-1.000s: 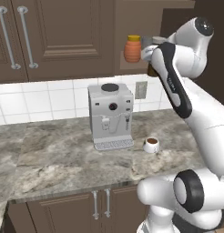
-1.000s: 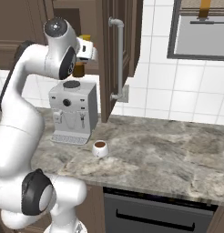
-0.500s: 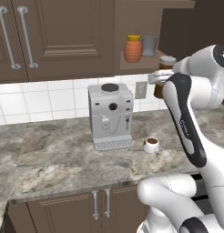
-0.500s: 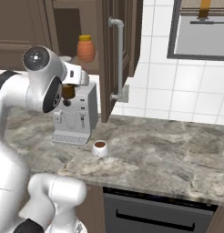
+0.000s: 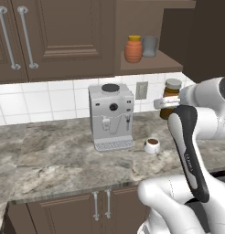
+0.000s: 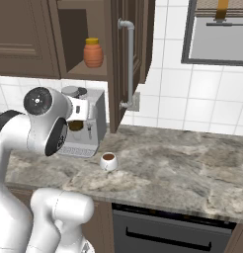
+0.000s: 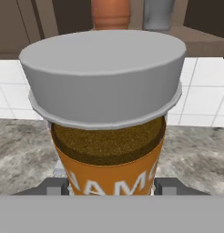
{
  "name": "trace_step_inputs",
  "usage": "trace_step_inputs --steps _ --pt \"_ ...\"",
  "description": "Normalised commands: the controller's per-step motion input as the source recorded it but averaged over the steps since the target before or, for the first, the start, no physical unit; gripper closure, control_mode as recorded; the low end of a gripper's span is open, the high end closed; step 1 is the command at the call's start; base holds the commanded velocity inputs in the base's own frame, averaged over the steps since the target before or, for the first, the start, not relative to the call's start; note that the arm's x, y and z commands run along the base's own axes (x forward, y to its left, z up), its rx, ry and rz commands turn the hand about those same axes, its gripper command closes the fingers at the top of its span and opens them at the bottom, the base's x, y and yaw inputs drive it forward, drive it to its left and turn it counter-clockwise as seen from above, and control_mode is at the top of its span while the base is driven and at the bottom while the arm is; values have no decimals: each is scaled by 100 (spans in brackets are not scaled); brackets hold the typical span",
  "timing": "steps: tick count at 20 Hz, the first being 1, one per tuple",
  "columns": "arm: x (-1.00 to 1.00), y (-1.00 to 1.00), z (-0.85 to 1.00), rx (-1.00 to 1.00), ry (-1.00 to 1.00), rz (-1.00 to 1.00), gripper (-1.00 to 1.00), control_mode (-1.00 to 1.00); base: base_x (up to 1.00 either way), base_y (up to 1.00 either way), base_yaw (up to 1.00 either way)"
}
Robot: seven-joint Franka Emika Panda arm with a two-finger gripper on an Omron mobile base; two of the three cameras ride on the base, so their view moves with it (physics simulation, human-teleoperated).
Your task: Pick the cinnamon and honey bottle from the cabinet and place them next to the mug.
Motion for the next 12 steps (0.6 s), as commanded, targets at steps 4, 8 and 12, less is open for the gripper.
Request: trace_step_inputs --steps 4,8,12 --pt "0 -54 -42 -3 0 0 100 -100 0 0 0" --pt "0 -43 -26 -1 0 0 100 -100 0 0 0" --pt "0 -16 -22 0 2 0 100 -100 0 0 0"
